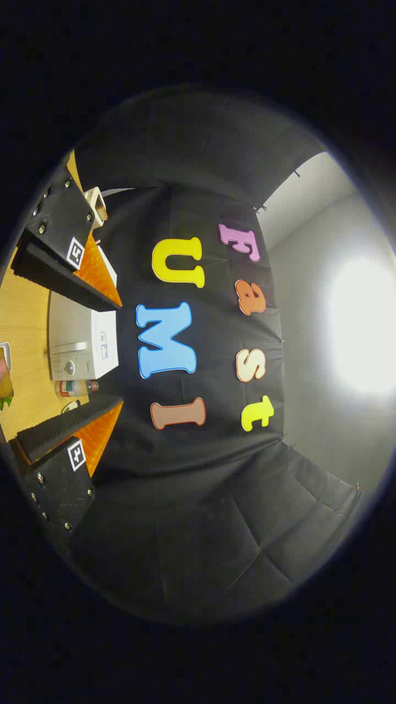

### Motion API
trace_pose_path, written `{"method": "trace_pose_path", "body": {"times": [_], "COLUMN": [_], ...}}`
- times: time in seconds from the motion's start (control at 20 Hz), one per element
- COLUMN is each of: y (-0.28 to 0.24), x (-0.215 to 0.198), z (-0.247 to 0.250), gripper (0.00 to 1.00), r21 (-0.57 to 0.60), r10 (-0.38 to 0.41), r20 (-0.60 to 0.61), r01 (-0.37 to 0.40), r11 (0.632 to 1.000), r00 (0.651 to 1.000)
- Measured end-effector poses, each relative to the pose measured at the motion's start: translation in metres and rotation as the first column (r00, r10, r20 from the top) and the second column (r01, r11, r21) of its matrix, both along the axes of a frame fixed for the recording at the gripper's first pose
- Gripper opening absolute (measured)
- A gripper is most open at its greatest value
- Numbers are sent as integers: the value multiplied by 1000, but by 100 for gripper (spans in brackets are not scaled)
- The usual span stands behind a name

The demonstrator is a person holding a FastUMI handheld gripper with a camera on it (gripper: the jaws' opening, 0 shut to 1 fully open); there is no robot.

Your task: Open the microwave, put the food inside, and close the microwave door.

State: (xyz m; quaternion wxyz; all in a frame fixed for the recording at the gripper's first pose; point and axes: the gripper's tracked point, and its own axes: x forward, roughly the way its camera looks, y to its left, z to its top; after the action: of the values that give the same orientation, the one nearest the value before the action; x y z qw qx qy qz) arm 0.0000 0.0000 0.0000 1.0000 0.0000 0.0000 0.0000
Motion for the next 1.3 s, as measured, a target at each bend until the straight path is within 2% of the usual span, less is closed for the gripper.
{"method": "trace_pose_path", "body": {"times": [0.35,0.55,1.0,1.3], "y": [-43,-50,-47,-23], "x": [2,10,33,71], "z": [-3,-20,-34,-58], "gripper": [96,96,97,97], "r21": [12,10,-19,-44], "r10": [-55,-60,-30,42], "r20": [-6,-38,-45,-82], "r01": [55,60,30,-46], "r11": [998,998,999,998], "r00": [998,997,999,996]}}
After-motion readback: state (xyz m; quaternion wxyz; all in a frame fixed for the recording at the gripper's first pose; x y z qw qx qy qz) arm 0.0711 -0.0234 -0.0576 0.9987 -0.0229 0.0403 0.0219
